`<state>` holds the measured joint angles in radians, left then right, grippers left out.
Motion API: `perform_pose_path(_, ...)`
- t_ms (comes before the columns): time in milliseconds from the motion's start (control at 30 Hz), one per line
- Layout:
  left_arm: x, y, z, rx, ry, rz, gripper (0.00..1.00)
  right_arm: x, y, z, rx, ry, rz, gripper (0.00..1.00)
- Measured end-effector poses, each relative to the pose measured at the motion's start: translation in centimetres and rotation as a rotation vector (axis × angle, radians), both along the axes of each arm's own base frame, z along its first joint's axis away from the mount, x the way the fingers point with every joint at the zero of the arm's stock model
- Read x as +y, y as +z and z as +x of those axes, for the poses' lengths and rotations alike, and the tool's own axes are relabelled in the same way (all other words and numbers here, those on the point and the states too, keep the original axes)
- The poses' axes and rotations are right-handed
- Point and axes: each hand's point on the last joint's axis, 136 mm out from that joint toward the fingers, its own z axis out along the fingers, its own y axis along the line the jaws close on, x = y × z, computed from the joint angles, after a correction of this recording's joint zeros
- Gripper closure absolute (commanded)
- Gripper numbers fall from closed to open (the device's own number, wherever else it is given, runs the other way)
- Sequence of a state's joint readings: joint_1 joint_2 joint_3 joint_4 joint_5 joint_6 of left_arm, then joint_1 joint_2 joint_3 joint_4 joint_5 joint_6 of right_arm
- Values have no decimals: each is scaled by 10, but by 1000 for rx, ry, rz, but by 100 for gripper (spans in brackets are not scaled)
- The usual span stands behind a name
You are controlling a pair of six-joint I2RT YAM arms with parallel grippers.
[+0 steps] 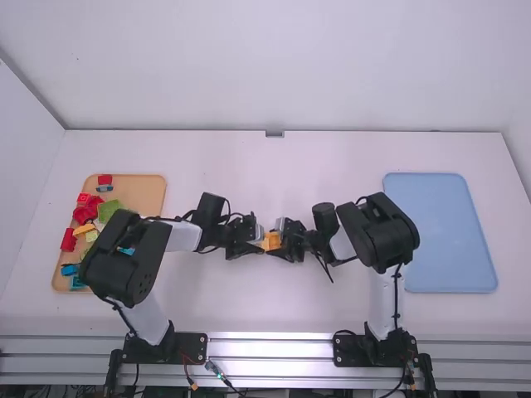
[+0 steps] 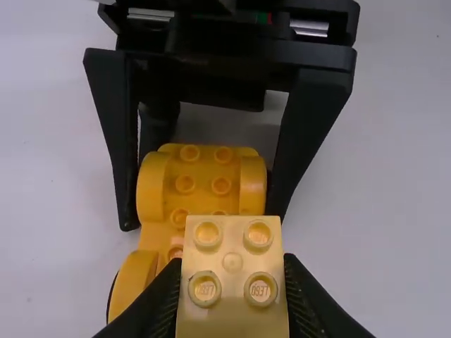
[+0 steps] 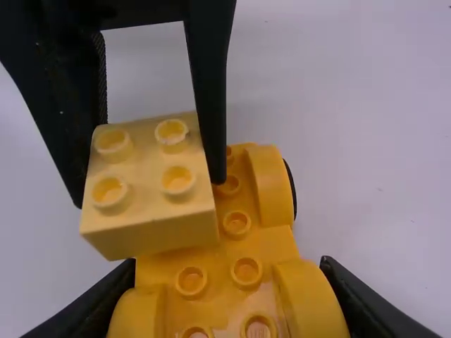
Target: Assemble lego blocks to make yellow taxi
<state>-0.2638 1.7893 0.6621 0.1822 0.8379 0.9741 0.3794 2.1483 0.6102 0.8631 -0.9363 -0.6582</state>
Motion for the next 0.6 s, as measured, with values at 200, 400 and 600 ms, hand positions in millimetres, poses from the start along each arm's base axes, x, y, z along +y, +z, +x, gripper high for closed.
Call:
perform_pose_path(200,-1,0,4,-11,15,2,92,-1,-1,2,11,-3,-5,52)
perform_pose_path(400,-2,4,4,-10,9,-20,90,-1,0,0,18,8,0,52)
perform_pose_path(600,-6,14,11,-5,-5,-27,94,-1,0,-5,28,23,10,52)
